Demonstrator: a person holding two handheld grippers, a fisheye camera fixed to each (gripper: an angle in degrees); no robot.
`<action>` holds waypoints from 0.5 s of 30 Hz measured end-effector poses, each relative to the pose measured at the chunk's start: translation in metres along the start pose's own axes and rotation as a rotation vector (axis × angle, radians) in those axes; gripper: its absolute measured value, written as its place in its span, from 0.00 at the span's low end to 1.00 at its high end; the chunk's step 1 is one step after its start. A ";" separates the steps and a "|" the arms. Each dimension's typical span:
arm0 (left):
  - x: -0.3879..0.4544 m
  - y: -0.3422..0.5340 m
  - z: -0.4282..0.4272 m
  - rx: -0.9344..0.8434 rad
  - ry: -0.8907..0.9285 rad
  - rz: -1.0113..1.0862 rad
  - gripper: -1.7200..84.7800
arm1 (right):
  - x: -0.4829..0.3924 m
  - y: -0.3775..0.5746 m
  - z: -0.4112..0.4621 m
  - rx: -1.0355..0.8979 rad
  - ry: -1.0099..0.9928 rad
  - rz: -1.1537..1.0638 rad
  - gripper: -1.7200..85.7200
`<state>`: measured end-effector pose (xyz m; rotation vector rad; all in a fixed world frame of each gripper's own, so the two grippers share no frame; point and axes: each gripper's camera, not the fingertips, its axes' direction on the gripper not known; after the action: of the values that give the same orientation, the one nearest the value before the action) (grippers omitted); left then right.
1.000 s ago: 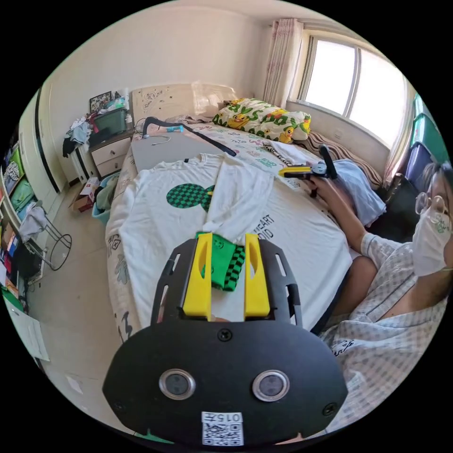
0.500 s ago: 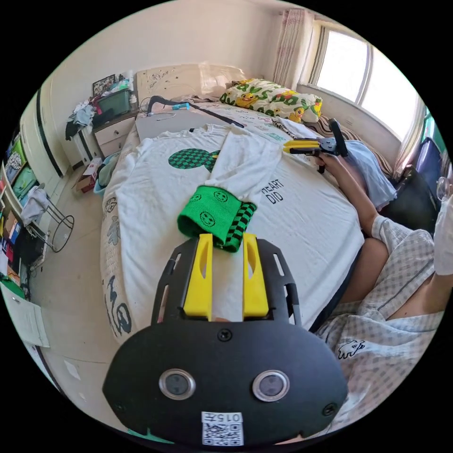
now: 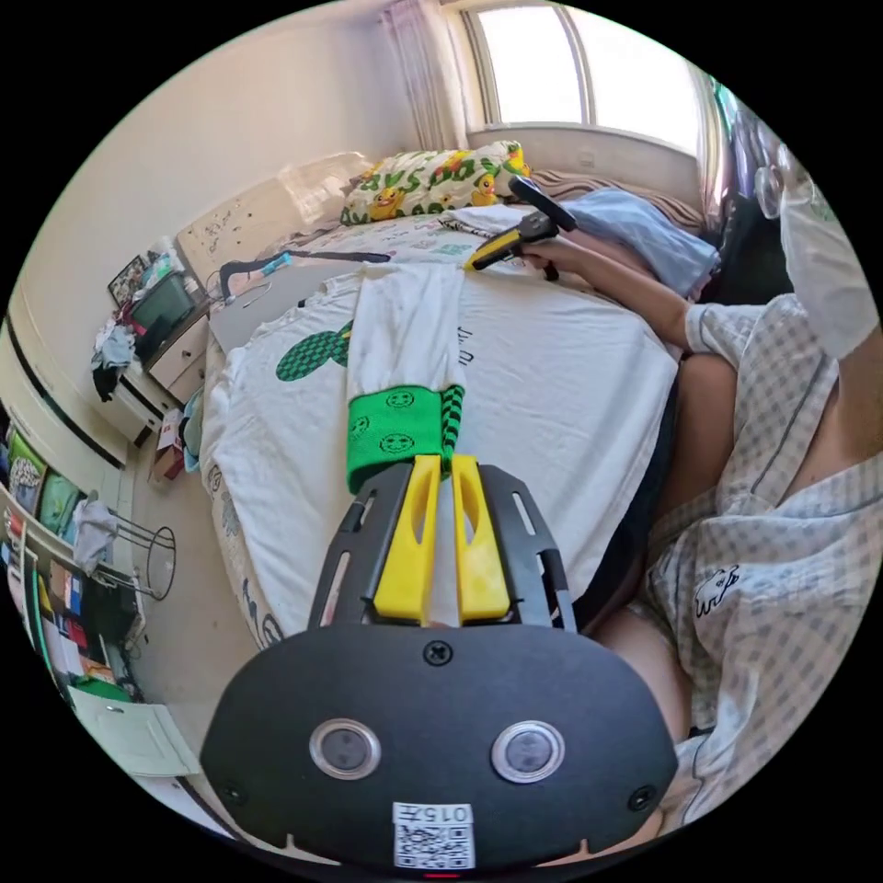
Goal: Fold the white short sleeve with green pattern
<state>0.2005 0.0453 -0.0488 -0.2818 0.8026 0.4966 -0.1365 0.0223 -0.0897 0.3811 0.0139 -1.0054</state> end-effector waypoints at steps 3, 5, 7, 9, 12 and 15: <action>-0.005 -0.004 -0.002 -0.031 0.033 0.015 0.03 | 0.001 0.005 0.004 0.001 -0.007 0.002 0.02; -0.014 -0.003 -0.011 -0.022 0.100 0.007 0.03 | 0.003 0.010 0.001 0.039 -0.020 0.007 0.07; -0.028 0.001 -0.030 0.038 0.159 -0.034 0.04 | 0.007 0.017 -0.006 0.098 -0.044 0.013 0.11; -0.040 0.004 -0.042 0.107 0.151 -0.111 0.05 | 0.012 0.025 -0.010 0.162 -0.073 0.032 0.12; -0.059 0.006 -0.050 0.183 0.114 -0.236 0.09 | 0.013 0.029 0.000 0.150 -0.090 0.031 0.11; -0.057 0.000 -0.050 0.248 0.017 -0.247 0.10 | 0.010 0.031 0.003 0.181 -0.114 0.034 0.10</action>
<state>0.1362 0.0060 -0.0396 -0.1523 0.8236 0.1610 -0.1064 0.0278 -0.0791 0.4870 -0.1868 -0.9968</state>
